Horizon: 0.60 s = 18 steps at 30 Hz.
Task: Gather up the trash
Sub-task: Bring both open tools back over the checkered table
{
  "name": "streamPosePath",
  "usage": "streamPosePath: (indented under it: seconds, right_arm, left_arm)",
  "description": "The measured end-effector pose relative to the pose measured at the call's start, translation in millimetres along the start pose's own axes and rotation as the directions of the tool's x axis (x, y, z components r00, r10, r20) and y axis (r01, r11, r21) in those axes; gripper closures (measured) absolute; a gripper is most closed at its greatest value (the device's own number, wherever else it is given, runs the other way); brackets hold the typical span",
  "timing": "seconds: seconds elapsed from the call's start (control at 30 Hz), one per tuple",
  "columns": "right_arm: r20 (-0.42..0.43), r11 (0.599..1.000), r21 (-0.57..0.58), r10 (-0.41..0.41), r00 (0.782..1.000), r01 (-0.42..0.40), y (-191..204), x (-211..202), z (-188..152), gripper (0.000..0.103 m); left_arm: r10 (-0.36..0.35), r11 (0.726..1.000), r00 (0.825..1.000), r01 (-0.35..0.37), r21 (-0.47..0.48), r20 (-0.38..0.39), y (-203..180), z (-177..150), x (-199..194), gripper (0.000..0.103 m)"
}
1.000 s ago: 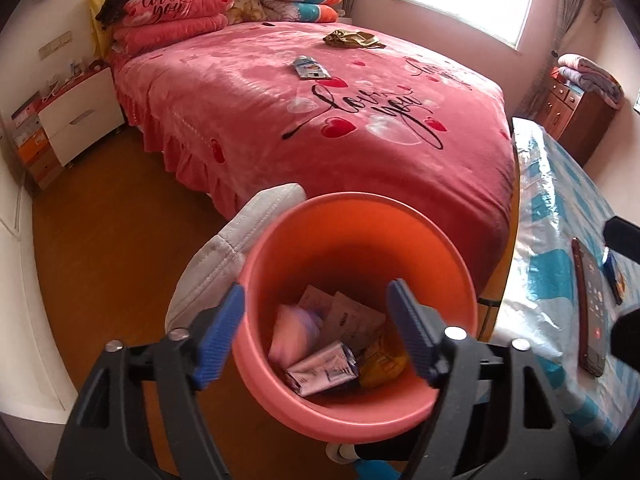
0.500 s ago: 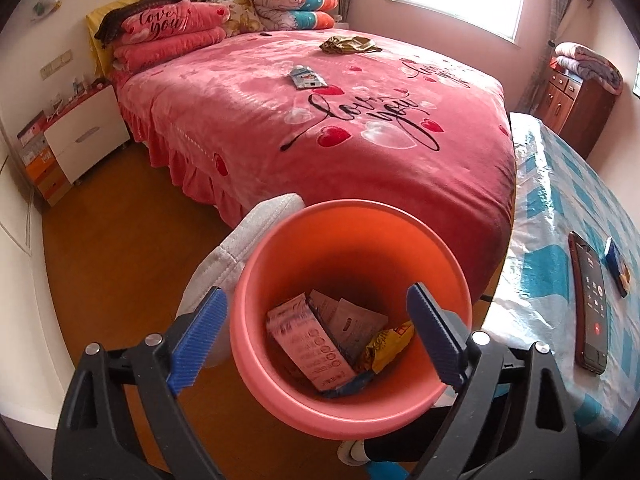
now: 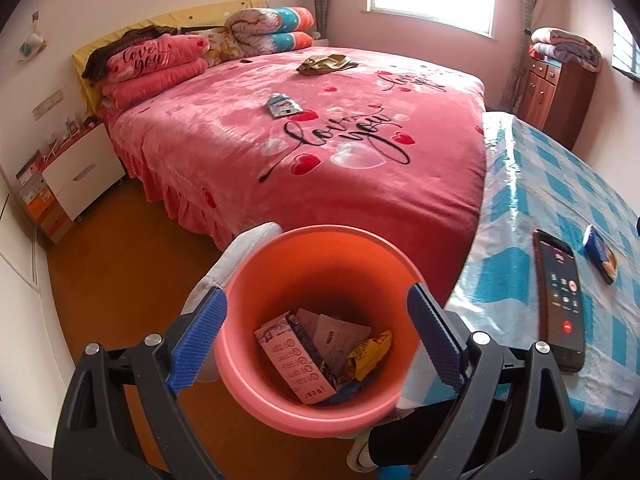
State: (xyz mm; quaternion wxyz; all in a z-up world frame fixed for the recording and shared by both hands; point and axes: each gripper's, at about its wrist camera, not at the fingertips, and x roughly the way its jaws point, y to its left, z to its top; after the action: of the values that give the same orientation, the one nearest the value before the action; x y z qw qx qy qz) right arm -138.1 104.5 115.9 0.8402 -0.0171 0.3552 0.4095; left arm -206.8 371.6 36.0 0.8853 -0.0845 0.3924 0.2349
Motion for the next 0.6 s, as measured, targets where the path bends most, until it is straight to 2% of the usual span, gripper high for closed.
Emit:
streamPosePath:
  seconds: [0.6]
  right_arm:
    - [0.07,0.991,0.121,-0.073,0.995,0.064,-66,-42,-25,0.01]
  left_arm:
    - [-0.053,0.993,0.998,0.05,0.104,0.021,-61,11,-26,0.011]
